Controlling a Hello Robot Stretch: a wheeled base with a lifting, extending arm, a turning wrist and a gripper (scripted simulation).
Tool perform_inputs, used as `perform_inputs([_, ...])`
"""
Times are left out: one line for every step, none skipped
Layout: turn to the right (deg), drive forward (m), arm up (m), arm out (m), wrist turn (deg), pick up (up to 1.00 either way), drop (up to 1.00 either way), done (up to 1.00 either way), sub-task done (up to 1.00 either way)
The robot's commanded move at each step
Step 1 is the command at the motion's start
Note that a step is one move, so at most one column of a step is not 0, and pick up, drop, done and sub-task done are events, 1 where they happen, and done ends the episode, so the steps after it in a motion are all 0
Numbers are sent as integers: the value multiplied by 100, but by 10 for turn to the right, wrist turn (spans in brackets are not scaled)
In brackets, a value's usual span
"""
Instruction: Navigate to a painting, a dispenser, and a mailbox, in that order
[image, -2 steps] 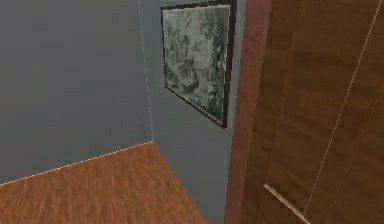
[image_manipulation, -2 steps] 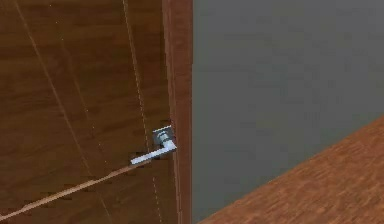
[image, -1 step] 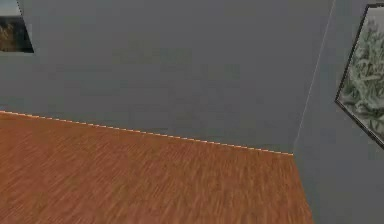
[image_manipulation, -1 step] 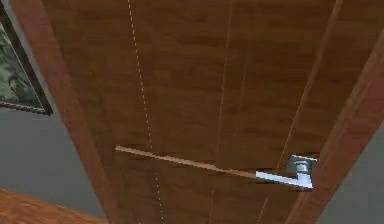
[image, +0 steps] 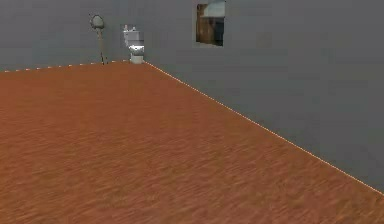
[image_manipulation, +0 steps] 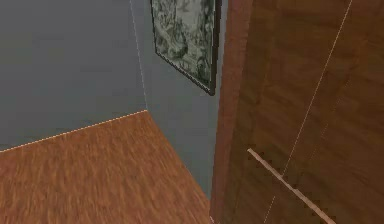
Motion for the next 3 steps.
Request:
perform_inputs([-150, 0, 0, 0, 0, 0, 0, 0, 0])
perform_inputs([0, 100, 0, 0, 0, 0, 0, 0, 0])
perform_inputs([-30, 0, 0, 0, 0, 0, 0, 0, 0])
